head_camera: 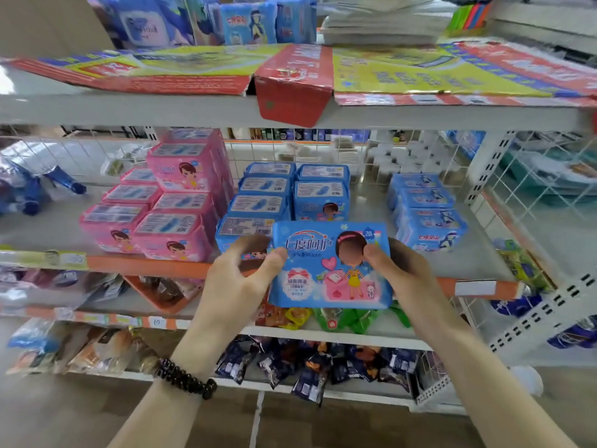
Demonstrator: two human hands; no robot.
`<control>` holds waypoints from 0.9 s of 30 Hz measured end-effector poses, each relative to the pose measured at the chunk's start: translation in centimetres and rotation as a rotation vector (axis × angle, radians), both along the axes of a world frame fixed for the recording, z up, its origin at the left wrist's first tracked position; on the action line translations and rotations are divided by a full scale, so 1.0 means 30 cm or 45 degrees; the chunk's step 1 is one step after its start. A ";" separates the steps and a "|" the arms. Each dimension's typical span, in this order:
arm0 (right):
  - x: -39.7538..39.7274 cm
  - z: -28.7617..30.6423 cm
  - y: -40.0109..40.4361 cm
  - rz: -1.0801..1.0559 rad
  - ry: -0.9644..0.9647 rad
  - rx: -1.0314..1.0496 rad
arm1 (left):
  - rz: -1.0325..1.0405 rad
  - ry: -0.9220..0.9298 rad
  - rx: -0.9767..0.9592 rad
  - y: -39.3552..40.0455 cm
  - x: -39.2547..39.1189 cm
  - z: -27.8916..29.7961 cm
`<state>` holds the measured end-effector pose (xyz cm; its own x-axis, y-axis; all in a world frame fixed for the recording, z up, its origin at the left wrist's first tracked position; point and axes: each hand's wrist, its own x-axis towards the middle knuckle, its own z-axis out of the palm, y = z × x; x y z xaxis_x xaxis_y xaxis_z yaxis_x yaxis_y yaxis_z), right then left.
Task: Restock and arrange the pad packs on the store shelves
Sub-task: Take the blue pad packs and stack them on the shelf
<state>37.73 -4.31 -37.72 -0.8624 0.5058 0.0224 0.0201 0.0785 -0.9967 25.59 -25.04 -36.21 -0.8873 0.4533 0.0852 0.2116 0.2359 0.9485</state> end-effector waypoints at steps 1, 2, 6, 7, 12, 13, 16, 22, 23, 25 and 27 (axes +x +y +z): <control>-0.009 -0.004 -0.009 -0.008 0.002 -0.003 | -0.032 -0.017 0.012 -0.004 -0.010 -0.001; -0.016 -0.010 -0.020 -0.018 0.003 -0.003 | -0.061 -0.038 0.023 -0.007 -0.019 -0.003; -0.036 -0.034 -0.063 -0.049 -0.040 0.008 | -0.143 -0.100 -0.017 -0.021 -0.068 -0.024; -0.038 -0.038 -0.067 -0.054 -0.052 0.014 | -0.154 -0.110 -0.030 -0.024 -0.077 -0.029; -0.058 -0.064 -0.093 -0.125 -0.056 0.048 | -0.209 -0.192 -0.033 -0.041 -0.130 -0.067; -0.063 -0.067 -0.100 -0.133 -0.047 0.033 | -0.237 -0.187 -0.033 -0.043 -0.139 -0.075; -0.077 -0.085 -0.121 -0.153 -0.077 0.015 | -0.309 -0.143 -0.031 -0.048 -0.157 -0.086; -0.111 -0.088 -0.148 -0.229 -0.101 -0.011 | -0.290 -0.174 0.108 -0.083 -0.212 -0.110; -0.116 -0.085 -0.154 -0.253 -0.106 -0.011 | -0.302 -0.173 0.112 -0.088 -0.220 -0.115; -0.125 -0.081 -0.166 -0.307 -0.116 0.000 | -0.339 -0.168 0.106 -0.095 -0.239 -0.124; -0.132 -0.078 -0.171 -0.335 -0.126 0.027 | -0.360 -0.169 0.092 -0.094 -0.265 -0.136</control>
